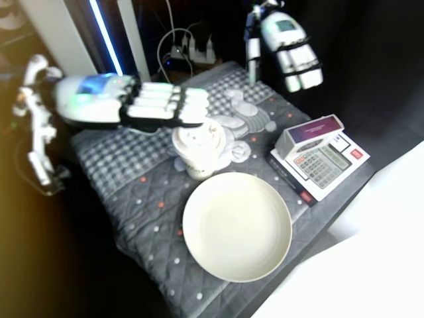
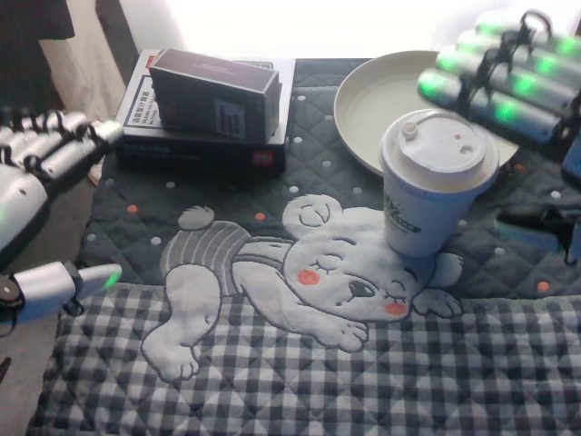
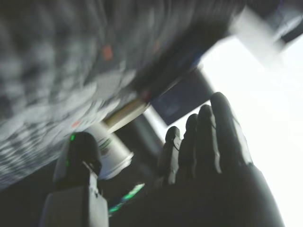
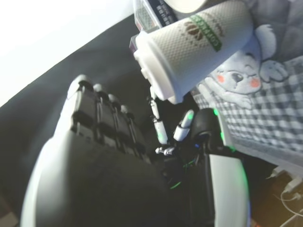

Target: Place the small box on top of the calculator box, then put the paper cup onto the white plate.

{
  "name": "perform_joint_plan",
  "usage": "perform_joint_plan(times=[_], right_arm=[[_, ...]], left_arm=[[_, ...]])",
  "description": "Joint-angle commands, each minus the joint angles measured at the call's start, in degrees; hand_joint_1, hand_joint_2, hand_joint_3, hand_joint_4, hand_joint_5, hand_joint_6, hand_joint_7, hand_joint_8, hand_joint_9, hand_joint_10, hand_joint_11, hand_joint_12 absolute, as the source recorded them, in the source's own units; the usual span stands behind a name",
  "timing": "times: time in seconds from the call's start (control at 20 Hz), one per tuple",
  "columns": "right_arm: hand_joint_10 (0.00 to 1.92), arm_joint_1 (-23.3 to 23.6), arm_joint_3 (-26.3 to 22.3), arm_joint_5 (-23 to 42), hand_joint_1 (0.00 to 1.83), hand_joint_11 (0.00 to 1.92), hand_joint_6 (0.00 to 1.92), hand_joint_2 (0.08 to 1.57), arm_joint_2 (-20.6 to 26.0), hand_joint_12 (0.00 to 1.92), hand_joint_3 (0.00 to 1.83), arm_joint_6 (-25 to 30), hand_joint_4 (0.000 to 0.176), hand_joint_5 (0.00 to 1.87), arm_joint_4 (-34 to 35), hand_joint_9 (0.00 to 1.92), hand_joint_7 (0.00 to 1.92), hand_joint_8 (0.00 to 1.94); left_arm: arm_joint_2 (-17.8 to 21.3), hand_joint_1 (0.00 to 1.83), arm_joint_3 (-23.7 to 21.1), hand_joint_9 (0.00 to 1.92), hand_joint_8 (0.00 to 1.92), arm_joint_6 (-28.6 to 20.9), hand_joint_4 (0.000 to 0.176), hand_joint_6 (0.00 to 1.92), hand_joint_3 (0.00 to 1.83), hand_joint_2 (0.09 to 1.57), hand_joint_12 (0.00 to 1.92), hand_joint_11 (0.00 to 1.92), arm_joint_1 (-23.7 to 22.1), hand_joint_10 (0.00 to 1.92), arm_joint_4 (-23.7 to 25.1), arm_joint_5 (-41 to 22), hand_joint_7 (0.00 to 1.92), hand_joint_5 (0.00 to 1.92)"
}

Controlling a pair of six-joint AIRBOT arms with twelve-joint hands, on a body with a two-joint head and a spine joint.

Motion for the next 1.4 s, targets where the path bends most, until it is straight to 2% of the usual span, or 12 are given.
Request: perform_joint_plan(times=[0.0, 0.05, 0.2, 0.3, 0.6, 0.75, 0.9, 1.0, 1.05, 1.2, 1.3, 1.35], right_arm=[[0.00, 0.62, 0.33, 6.89, 0.84, 0.00, 0.00, 1.14, -0.48, 0.00, 0.00, 0.23, 0.033, 0.00, 0.39, 0.00, 0.00, 0.00], [0.00, 0.66, 0.68, 6.85, 0.84, 0.00, 0.00, 1.14, -1.38, 0.00, 0.00, 0.43, 0.022, 0.00, 0.01, 0.00, 0.00, 0.00], [0.00, 0.85, 0.96, 6.63, 0.90, 0.00, 0.00, 1.14, -2.22, 0.00, 0.00, 0.44, 0.058, 0.00, -0.11, 0.00, 0.00, 0.00], [0.00, 1.32, 1.83, 6.15, 0.88, 0.00, 0.00, 1.14, -3.53, 0.00, 0.00, 0.46, 0.076, 0.00, -0.08, 0.00, 0.00, 0.00], [0.00, 5.15, 4.65, 0.80, 0.97, 0.02, 0.00, 1.13, -8.18, 0.01, 0.00, 0.47, 0.082, 0.00, -0.10, 0.00, 0.00, 0.00], [0.00, 5.75, 5.20, -0.02, 0.90, 0.01, 0.00, 1.12, -8.76, 0.00, 0.00, 0.47, 0.087, 0.00, 0.36, 0.00, 0.00, 0.00], [0.00, 5.92, 6.22, -2.20, 0.83, 0.01, 0.00, 1.10, -9.82, 0.01, 0.00, 0.48, 0.038, 0.00, 1.35, 0.00, 0.00, 0.00], [0.01, 5.96, 7.16, -3.81, 0.87, 0.00, 0.00, 1.06, -10.95, 1.01, 0.03, 0.50, 0.019, 0.00, 2.04, 0.02, 0.00, 0.00], [0.06, 5.98, 7.58, -4.49, 0.96, 0.00, 0.00, 1.07, -11.49, 1.19, 0.03, 0.51, 0.000, 0.00, 2.41, 0.11, 0.03, 0.01], [0.31, 6.00, 8.38, -6.26, 1.01, 0.00, 0.02, 1.12, -12.83, 1.50, 0.01, 0.92, 0.000, 0.10, 2.46, 0.28, 0.20, 0.01], [0.77, 6.04, 8.41, -6.49, 1.07, 0.00, 0.05, 1.14, -12.94, 1.66, 0.01, 1.01, 0.000, 0.20, 2.44, 0.21, 0.36, 0.06], [1.12, 6.09, 8.41, -6.46, 1.15, 0.01, 0.29, 1.13, -12.92, 1.75, 0.00, 1.21, 0.000, 0.21, 2.38, 0.16, 0.32, 0.47]], left_arm=[[0.26, 0.59, -0.13, 0.03, 0.00, -0.12, 0.139, 0.00, 0.00, 1.11, 0.21, 0.00, -0.55, 0.00, 2.22, -6.65, 0.01, 0.02], [0.26, 0.61, -0.09, 0.03, 0.00, -0.12, 0.150, 0.00, 0.00, 1.11, 0.20, 0.00, -0.50, 0.00, 1.94, -6.50, 0.02, 0.02], [0.00, 0.59, 0.18, 0.04, 0.00, -0.12, 0.169, 0.00, 0.00, 1.12, 0.41, 0.00, -0.50, 0.00, 1.62, -6.03, 0.01, 0.00], [-0.23, 0.62, 0.43, 0.03, 0.00, -0.12, 0.161, 0.00, 0.00, 1.14, 0.28, 0.00, -0.50, 0.00, 1.18, -5.92, 0.00, 0.00], [-0.23, 0.63, 0.56, 0.02, 0.00, -0.13, 0.174, 0.00, 0.00, 1.13, 0.38, 0.00, -0.33, 0.00, 0.71, -6.14, 0.00, 0.00], [-0.25, 0.62, 0.61, 0.05, 0.00, -0.13, 0.133, 0.00, 0.00, 1.13, 0.36, 0.00, -0.34, 0.01, 0.63, -5.96, 0.01, 0.00], [-0.26, 0.62, 0.64, 0.04, 0.00, -0.13, 0.131, 0.00, 0.00, 1.13, 0.31, 0.00, -0.33, 0.00, 0.35, -6.08, 0.01, 0.00], [-0.34, 0.62, 0.66, 0.04, 0.00, -0.13, 0.133, 0.00, 0.00, 1.12, 0.31, 0.00, -0.33, 0.00, 0.26, -6.16, 0.00, 0.00], [-0.38, 0.61, 0.69, 0.03, 0.00, -0.13, 0.134, 0.00, 0.00, 1.12, 0.29, 0.00, -0.33, 0.00, 0.26, -6.15, 0.00, 0.00], [-0.44, 0.62, 0.86, 0.03, 0.00, -0.13, 0.145, 0.00, 0.00, 1.12, 0.30, 0.00, -0.33, 0.00, 0.01, -6.13, 0.00, 0.00], [-0.44, 0.61, 0.99, 0.04, 0.00, -0.43, 0.138, 0.00, 0.00, 1.10, 0.41, 0.00, -0.33, 0.00, 0.00, -6.05, 0.00, 0.00], [-0.44, 0.62, 1.06, 0.04, 0.00, -0.53, 0.145, 0.00, 0.00, 1.11, 0.43, 0.00, -0.32, 0.00, -0.01, -6.02, 0.00, 0.00]])
